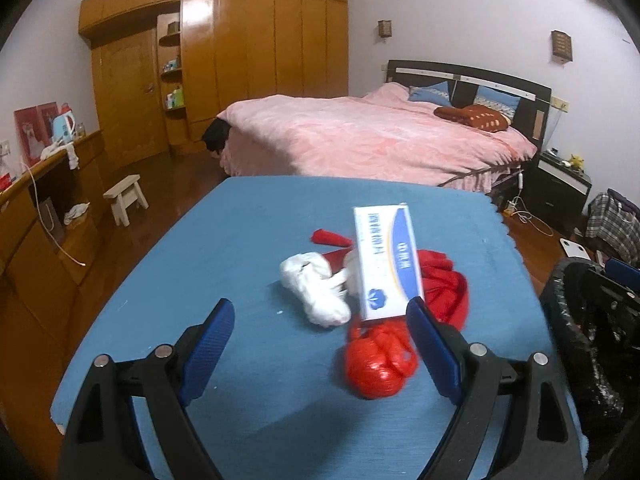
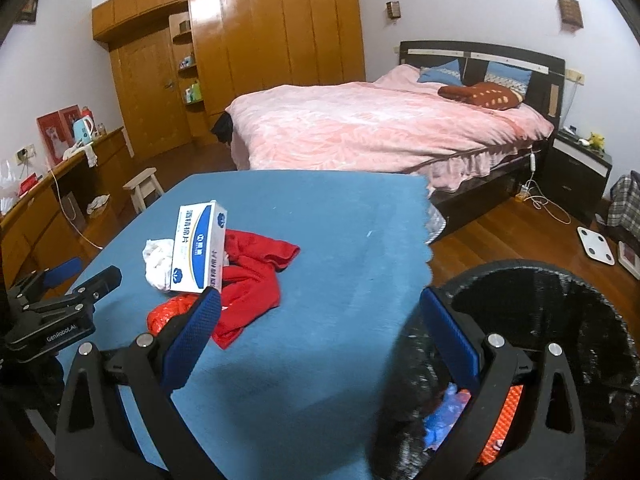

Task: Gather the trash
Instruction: 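Move both open tools back over the table toward the remaining trash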

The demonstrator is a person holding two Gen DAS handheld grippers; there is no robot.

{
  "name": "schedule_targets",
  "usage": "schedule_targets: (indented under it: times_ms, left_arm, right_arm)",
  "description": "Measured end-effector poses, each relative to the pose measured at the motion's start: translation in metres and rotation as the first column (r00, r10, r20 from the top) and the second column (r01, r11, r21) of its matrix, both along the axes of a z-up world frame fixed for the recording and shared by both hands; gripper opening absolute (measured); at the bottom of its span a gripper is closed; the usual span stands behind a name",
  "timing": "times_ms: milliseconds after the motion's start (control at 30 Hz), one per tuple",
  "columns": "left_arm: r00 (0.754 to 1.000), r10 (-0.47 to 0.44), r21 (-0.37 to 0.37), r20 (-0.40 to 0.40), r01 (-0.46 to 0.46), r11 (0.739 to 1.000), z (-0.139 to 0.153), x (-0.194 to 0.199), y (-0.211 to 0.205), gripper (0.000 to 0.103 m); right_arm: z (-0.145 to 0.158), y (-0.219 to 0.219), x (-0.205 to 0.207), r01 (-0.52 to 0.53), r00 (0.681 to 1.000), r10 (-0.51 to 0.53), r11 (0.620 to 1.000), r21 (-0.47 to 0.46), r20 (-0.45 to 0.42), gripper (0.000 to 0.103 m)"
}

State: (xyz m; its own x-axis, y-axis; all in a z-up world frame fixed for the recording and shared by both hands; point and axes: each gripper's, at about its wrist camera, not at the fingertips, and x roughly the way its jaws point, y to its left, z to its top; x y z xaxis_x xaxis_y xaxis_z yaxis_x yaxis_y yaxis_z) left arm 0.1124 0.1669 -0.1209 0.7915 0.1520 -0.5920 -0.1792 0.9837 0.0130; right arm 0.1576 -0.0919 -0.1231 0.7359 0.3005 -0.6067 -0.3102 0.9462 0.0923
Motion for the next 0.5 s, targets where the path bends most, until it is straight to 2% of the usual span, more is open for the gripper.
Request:
schedule_targets:
  times_ms: [500]
  left_arm:
    - [0.998, 0.041, -0.008, -0.043, -0.042, 0.999, -0.025, 0.018, 0.025, 0.086]
  right_arm:
    - [-0.032, 0.03, 0.016, -0.026, 0.998, 0.024, 0.999, -0.043, -0.066, 0.097]
